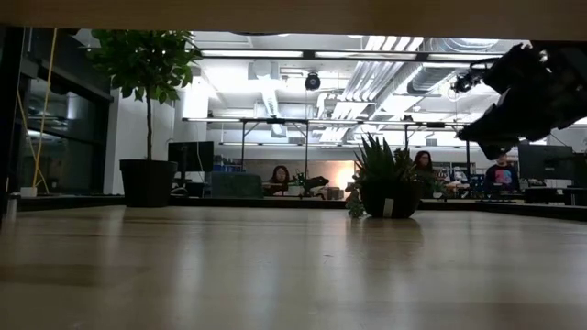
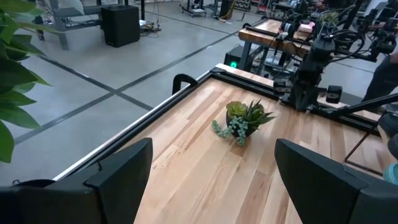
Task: Pick and place slides into the shelf
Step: Return to Home Position
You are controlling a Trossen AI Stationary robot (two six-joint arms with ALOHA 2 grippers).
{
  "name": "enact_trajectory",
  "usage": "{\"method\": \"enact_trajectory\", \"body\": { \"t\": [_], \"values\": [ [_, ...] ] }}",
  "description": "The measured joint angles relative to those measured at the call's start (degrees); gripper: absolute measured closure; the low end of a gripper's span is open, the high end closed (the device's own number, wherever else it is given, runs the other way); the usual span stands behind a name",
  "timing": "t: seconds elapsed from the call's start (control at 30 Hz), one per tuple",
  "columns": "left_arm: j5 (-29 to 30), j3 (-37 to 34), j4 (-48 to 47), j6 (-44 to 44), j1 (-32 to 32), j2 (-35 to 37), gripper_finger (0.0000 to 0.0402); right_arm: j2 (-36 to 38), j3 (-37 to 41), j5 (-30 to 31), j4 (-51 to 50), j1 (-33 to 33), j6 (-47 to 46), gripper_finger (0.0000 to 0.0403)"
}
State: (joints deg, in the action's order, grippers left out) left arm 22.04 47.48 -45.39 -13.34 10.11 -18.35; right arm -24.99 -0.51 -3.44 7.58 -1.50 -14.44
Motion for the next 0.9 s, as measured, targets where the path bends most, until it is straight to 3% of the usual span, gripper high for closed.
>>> {"method": "enact_trajectory", "body": {
  "t": [0.4, 0.63, 0.9],
  "values": [
    [0.0, 0.0, 0.1, 0.0, 0.0, 0.0, 0.0076, 0.0, 0.0, 0.3, -5.6, 0.0, 0.3, 0.0403],
    [-1.7, 0.0, 0.1, 0.0, 0.0, 0.0, 0.0076, 0.3, 0.0, 3.4, -6.1, 0.0, 1.0, 0.0403],
    [-1.9, 0.0, 0.0, 0.0, 0.0, 0.0, 0.0076, 8.3, -0.7, 3.8, -7.7, 0.0, 0.8, 0.0403]
  ]
}}
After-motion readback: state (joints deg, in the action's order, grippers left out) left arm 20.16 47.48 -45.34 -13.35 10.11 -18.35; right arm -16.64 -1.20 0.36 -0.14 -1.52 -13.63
